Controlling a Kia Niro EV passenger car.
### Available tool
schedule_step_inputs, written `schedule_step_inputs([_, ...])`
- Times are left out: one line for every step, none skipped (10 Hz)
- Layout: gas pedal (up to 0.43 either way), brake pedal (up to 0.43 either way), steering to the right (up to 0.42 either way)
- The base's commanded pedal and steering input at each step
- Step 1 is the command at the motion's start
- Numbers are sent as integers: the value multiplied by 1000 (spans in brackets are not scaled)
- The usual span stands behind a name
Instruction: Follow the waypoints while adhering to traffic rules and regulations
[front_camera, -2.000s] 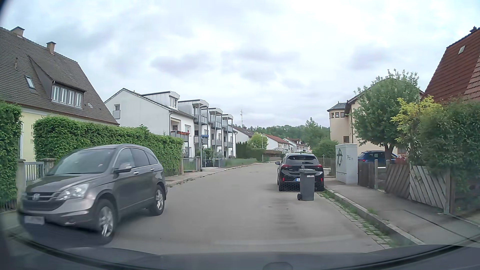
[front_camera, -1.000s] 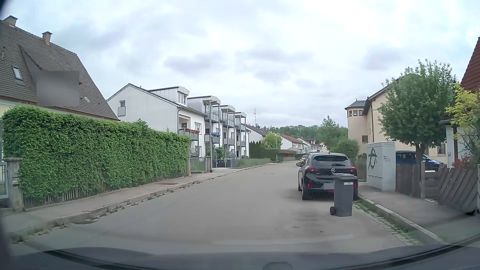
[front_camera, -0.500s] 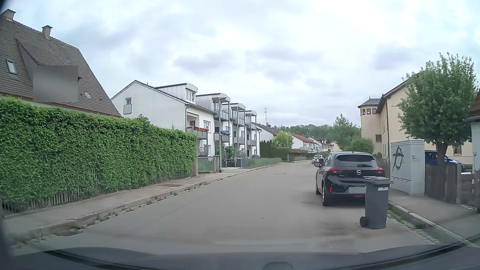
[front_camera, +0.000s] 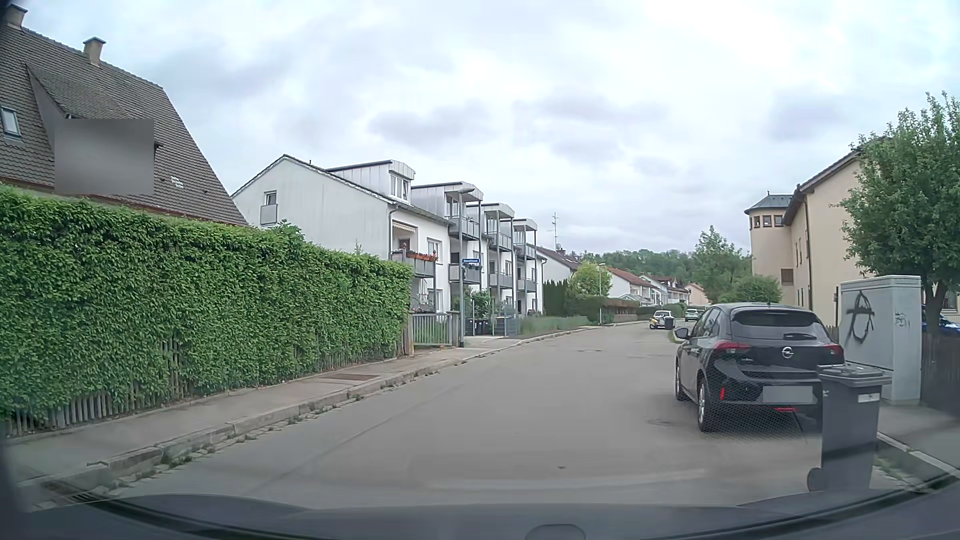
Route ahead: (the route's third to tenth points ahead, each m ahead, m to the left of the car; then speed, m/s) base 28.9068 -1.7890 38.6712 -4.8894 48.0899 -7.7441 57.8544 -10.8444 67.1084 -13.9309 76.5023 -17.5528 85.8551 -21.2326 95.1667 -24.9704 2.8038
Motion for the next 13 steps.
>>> schedule_step_inputs([67,0,-118])
schedule_step_inputs([67,0,-111])
schedule_step_inputs([67,0,-101])
schedule_step_inputs([67,0,-89])
schedule_step_inputs([67,0,-75])
schedule_step_inputs([67,0,-59])
schedule_step_inputs([8,0,-41])
schedule_step_inputs([0,0,-24])
schedule_step_inputs([0,0,-11])
schedule_step_inputs([0,0,5])
schedule_step_inputs([0,0,20])
schedule_step_inputs([0,0,39])
schedule_step_inputs([0,0,57])
